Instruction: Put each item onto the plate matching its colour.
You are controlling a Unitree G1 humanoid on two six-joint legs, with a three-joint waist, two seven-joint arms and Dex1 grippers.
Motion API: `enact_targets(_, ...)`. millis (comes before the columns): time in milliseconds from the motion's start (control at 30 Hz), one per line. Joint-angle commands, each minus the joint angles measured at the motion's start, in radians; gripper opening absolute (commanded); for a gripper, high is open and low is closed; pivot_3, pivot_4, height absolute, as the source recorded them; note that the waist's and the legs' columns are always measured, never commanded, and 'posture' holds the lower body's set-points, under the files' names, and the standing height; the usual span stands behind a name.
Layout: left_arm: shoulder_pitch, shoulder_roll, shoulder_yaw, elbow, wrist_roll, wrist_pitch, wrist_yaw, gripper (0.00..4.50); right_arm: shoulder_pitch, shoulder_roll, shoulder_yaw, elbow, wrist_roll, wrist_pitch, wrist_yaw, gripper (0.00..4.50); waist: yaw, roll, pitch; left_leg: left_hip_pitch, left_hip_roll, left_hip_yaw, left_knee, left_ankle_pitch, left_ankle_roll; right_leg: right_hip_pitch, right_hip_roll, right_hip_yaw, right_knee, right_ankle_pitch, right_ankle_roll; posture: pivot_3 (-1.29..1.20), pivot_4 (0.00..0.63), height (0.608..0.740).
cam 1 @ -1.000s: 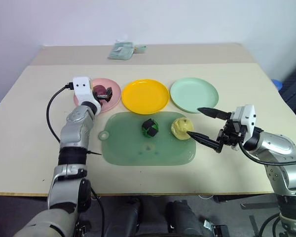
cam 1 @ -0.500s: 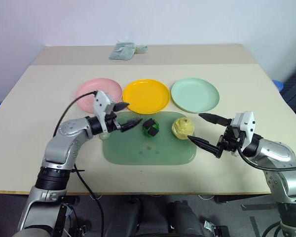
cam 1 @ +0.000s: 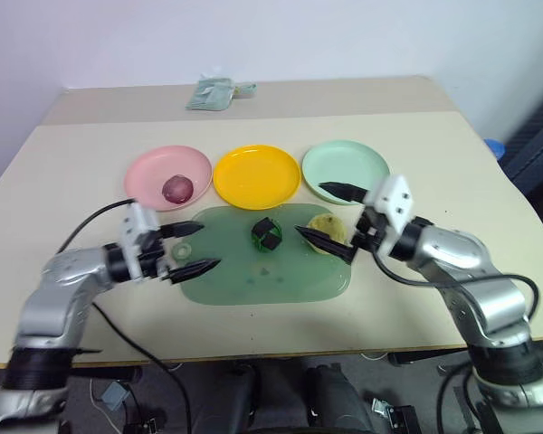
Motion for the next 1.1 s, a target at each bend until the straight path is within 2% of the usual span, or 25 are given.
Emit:
enact_targets(33,0.07,0.056,0.092,-0.081,-0.064,-0.016,-0.072,4.48,-0.074,0.037,0.055,0.024,-0.018,0.085,-0.035,4.5,0.011,0.0,0.0,0.0,0.0,0.0,0.0,0.0,0.0,0.0,0.0,0.0,0.0,0.0,0.0,0.0,0.15,0.74)
enact_targets(200,0.157,0.091,0.139,-0.118,-0.062,-0.041,-0.094,4.48,-0.161,0.086,0.137,0.1,-0.055,0.184,-0.049,4.5,0.019,0.0,0.0,0.0,0.0,0.0,0.0,0.0,0.001,-0.002,0.0,0.0,-0.001,0.0,-0.001,0.0,0.15,0.74)
enact_targets(533,0.27,0.057,0.146,-0.251,-0.056,-0.045,-0.007,4.48,-0.289,0.101,0.245,0.169,-0.137,0.326,-0.048,4.5,0.014,0.001,0.0,0.0,0.001,0.001,-0.001,0.0,0.0,-0.004,0.001,0.0,-0.001,0.001,-0.001,0.0,0.15,0.74)
enact_targets(1100,0.325,0.038,0.134,-0.336,-0.046,-0.058,0.088,4.48,-0.329,0.078,0.386,0.177,-0.275,0.328,0.023,4.5,0.014,0.001,0.0,0.0,0.001,0.002,-0.001,0.0,0.0,-0.004,0.001,0.0,-0.001,0.001,-0.002,0.0,0.15,0.74)
